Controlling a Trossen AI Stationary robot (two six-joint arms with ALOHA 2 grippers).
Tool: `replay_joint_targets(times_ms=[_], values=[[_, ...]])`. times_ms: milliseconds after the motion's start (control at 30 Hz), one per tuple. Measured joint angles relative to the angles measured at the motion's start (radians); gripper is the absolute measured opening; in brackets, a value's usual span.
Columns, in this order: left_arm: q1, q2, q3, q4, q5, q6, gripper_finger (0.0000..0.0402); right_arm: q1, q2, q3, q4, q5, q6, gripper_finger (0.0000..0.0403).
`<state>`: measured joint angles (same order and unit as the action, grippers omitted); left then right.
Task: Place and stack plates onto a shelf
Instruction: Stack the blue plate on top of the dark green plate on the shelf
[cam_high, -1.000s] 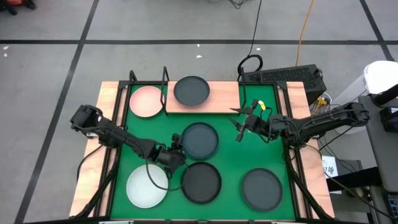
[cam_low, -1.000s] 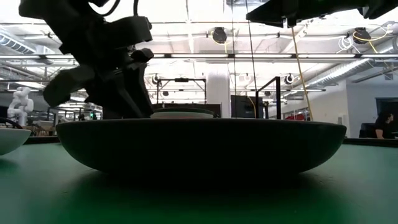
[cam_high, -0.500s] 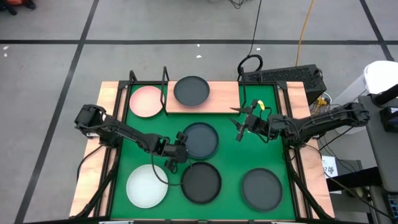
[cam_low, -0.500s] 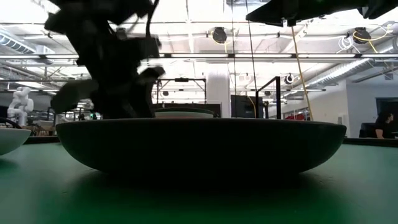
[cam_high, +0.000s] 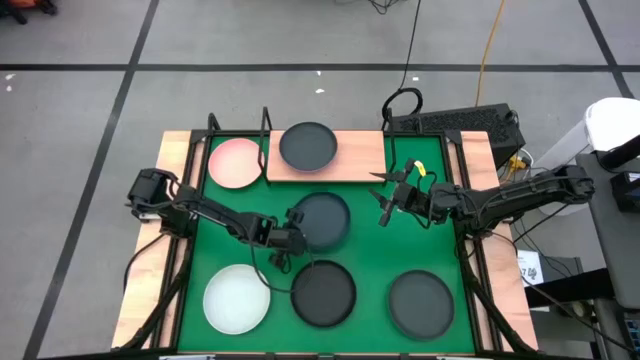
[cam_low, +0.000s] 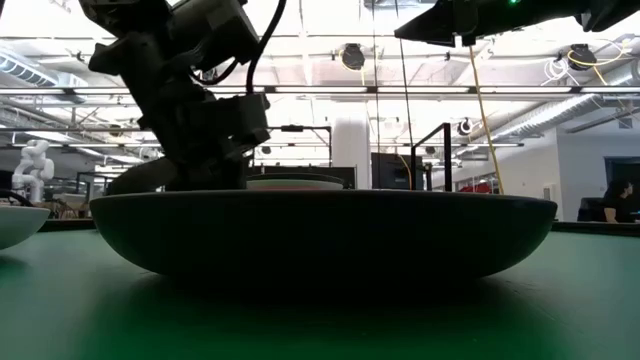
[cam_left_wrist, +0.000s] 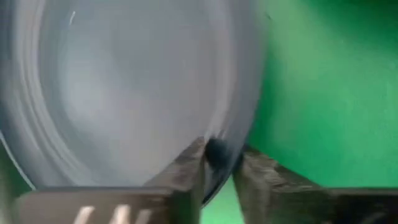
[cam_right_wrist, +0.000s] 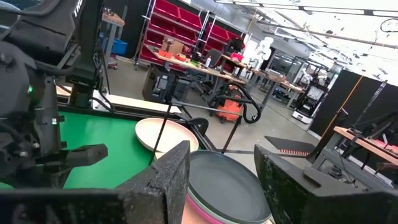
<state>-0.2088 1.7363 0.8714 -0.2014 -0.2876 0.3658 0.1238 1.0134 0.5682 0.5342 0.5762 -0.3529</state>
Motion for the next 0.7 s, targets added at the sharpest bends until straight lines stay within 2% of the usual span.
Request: replay_joint_targets(times_ms=[67, 100, 233, 367, 433, 567, 700], values=[[0.005, -0.004, 0.003, 0.011, -0.012, 0.002, 0.0023, 0.0, 0.0, 0.0, 0.001, 0.0, 0.0, 0.016], [0.006, -0.016, 0.008, 0.001, -0.021, 0.005, 0.0015, 0.0, 0.0, 0.0, 0.005, 0.0, 0.0, 0.016], [-0.015, -0.099, 0.073, -0.118, -0.106, 0.048, 0.0011, 0.0, 0.0, 0.0, 0.005, 0.0, -0.001, 0.016], [-0.02, -0.217, 0.178, -0.191, -0.211, 0.135, 0.001, 0.0, 0.0, 0.0, 0.006, 0.0, -0.007, 0.016], [-0.003, -0.256, 0.214, -0.21, -0.231, 0.194, 0.001, 0.0, 0.0, 0.0, 0.007, 0.0, -0.009, 0.016], [0.064, -0.321, 0.254, -0.219, -0.237, 0.306, 0.001, 0.0, 0.0, 0.0, 0.006, 0.0, -0.01, 0.016], [0.175, -0.331, 0.264, -0.231, -0.224, 0.404, 0.001, 0.003, -0.001, 0.0, 0.008, 0.0, -0.01, 0.016]])
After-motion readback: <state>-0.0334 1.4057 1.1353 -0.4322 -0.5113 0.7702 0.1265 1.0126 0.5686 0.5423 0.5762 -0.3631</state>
